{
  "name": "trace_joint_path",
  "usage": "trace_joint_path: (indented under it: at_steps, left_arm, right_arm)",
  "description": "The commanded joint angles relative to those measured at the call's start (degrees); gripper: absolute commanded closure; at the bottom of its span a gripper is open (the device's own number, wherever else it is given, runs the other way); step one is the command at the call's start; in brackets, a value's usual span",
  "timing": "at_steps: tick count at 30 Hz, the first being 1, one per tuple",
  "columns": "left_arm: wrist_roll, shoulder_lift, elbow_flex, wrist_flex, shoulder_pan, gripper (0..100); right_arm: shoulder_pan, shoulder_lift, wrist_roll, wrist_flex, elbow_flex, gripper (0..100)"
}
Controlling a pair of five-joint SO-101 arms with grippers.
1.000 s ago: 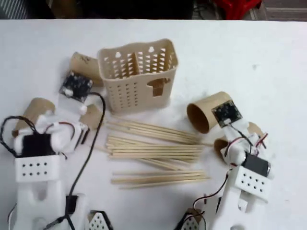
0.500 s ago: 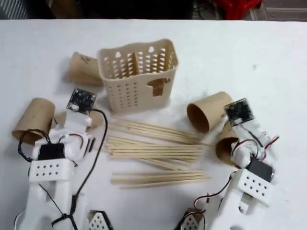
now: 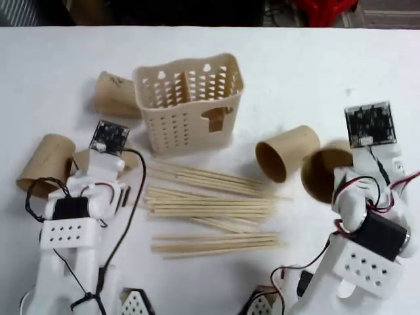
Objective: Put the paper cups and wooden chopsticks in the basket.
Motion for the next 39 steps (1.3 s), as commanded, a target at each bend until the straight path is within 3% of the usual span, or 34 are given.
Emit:
trace_joint_path:
  at_steps: [1, 8, 16, 25, 32, 39]
  left_arm:
    - [0.8, -1.1, 0.0, -1.2, -0.7, 82]
    - [0.8, -1.2, 1.3, -2.7, -0.5, 82]
    - [0.8, -1.2, 1.4, -3.0, -0.5, 82]
    - [0.8, -1.2, 1.9, -3.2, -0.3, 82]
    - [0.8, -1.2, 4.6, -7.9, 1.1, 82]
    - [0.8, -1.2, 4.6, -7.9, 1.1, 82]
  right_arm:
    - [-9.5, 0.2, -9.8, 3.6, -12.5, 98.3]
    - [-29.8, 19.3, -25.0, 8.5, -32.3, 98.3]
    - [-38.5, 39.8, -33.5, 8.8, -54.6, 98.2]
    - [-40.1, 52.1, -33.9, 7.1, -59.1, 98.2]
    - [-40.4, 52.8, -37.6, 2.0, -58.7, 98.2]
    - [-40.1, 52.9, -37.5, 5.8, -58.5, 98.0]
